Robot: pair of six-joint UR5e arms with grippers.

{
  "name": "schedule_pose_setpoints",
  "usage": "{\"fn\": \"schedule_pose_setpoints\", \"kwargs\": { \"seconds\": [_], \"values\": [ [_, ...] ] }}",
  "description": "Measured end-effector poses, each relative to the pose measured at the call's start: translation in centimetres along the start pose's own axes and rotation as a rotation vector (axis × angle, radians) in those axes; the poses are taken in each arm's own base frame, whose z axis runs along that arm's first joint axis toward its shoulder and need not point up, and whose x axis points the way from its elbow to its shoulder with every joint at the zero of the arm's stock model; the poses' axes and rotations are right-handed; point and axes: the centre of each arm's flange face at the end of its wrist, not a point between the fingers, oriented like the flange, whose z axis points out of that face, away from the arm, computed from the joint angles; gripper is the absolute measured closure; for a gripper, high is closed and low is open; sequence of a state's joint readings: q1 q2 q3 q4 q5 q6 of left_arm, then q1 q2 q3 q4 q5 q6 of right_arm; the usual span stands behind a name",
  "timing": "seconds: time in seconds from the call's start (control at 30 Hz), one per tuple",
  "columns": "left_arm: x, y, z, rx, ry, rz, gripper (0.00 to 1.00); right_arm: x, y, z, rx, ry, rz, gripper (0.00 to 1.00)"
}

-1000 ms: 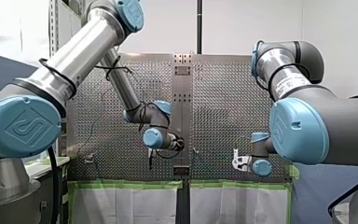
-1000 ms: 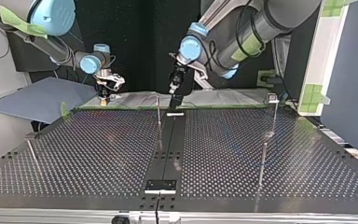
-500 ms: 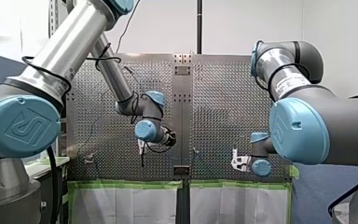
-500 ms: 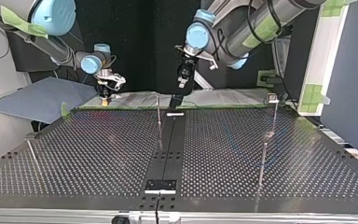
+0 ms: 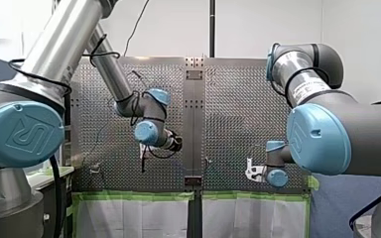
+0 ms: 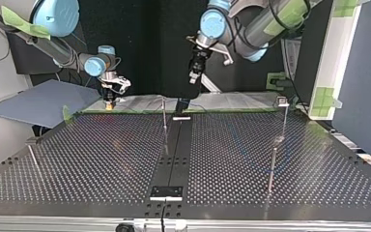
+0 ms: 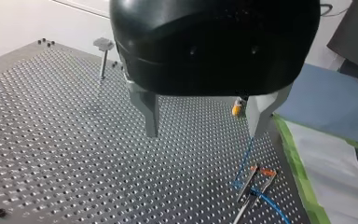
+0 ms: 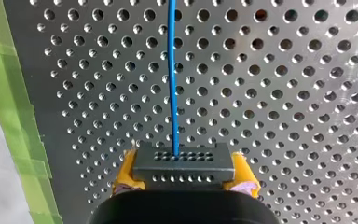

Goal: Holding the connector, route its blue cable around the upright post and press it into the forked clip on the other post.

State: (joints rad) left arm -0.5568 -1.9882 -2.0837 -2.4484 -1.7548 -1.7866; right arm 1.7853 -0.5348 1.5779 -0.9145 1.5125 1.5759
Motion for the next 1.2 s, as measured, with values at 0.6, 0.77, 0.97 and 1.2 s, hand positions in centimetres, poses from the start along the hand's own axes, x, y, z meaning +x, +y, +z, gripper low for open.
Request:
{"fn": "schedule_pose_setpoints", "kwargs": {
  "seconds": [0.6, 0.77, 0.97, 1.2],
  "values": [
    [-0.7, 0.1, -5.9, 0.042, 0.001, 0.036, 0.07, -0.1, -0.2, -0.1, 0.003, -0.014, 0.001, 1.0],
    [-1.0, 0.5, -7.3, 0.044, -0.015, 0.008, 0.07, -0.2, -0.3, -0.2, 0.005, -0.018, 0.001, 1.0],
    [-1.6, 0.8, -9.0, 0.052, -0.06, -0.051, 0.07, -0.2, -0.4, -0.2, 0.007, -0.02, 0.001, 1.0],
    [-2.1, 1.1, -10.8, 0.059, -0.114, -0.045, 0.07, -0.2, -0.6, -0.3, 0.009, -0.026, 0.0, 1.0]
  ]
}}
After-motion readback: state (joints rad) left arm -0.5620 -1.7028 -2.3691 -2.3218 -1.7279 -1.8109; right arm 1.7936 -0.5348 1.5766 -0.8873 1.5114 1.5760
